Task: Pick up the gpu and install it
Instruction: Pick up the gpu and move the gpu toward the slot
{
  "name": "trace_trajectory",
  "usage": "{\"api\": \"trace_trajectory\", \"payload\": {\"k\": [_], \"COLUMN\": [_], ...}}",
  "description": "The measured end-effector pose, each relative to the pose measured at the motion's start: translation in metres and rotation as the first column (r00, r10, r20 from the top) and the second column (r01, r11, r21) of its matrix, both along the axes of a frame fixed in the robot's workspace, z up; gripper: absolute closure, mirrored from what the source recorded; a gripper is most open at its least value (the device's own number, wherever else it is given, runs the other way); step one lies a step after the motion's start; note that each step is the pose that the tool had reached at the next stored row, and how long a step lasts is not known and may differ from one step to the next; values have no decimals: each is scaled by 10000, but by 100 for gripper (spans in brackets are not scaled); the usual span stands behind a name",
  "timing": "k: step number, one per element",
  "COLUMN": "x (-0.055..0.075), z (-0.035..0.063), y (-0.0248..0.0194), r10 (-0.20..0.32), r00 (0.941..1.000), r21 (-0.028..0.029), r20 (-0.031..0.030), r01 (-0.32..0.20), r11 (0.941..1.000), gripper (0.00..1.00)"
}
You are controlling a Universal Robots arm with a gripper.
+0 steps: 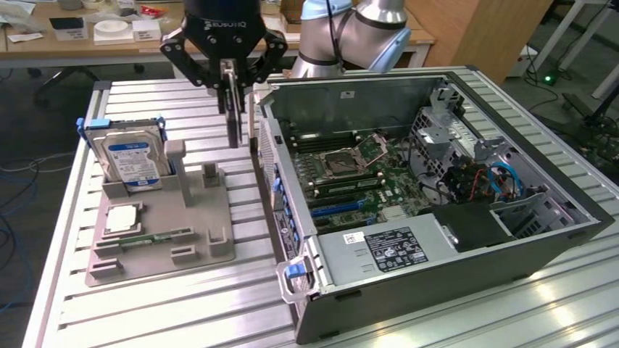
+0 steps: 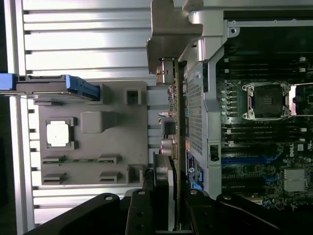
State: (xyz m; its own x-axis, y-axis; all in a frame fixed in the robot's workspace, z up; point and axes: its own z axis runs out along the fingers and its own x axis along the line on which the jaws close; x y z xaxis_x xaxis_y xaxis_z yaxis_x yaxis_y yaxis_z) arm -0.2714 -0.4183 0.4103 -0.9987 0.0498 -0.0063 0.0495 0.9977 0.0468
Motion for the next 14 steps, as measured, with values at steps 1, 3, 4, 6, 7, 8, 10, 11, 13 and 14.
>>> {"api": "trace_trajectory", "payload": {"k": [1, 3, 4, 6, 7, 8, 10, 11, 13, 14], "x": [30, 78, 97, 139, 160, 178, 213, 230, 262, 278], "z": [0, -1, -1, -2, -2, -2, -2, -3, -3, -4], "y": [0, 0, 0, 0, 0, 0, 0, 0, 0, 0], "r10": [1, 2, 1, 0, 0, 0, 1, 1, 1, 2], "r00": [10000, 10000, 10000, 10000, 10000, 10000, 10000, 10000, 10000, 10000], "r21": [0, 0, 1, 0, 0, 1, 0, 0, 0, 0], "r20": [0, 0, 1, 0, 0, 1, 0, 0, 1, 1], "r01": [-1, -2, -1, 0, 0, 0, -1, -1, -1, -2], "r11": [10000, 10000, 10000, 10000, 10000, 10000, 10000, 10000, 10000, 10000], "gripper": [72, 72, 72, 72, 72, 72, 72, 72, 72, 72]}}
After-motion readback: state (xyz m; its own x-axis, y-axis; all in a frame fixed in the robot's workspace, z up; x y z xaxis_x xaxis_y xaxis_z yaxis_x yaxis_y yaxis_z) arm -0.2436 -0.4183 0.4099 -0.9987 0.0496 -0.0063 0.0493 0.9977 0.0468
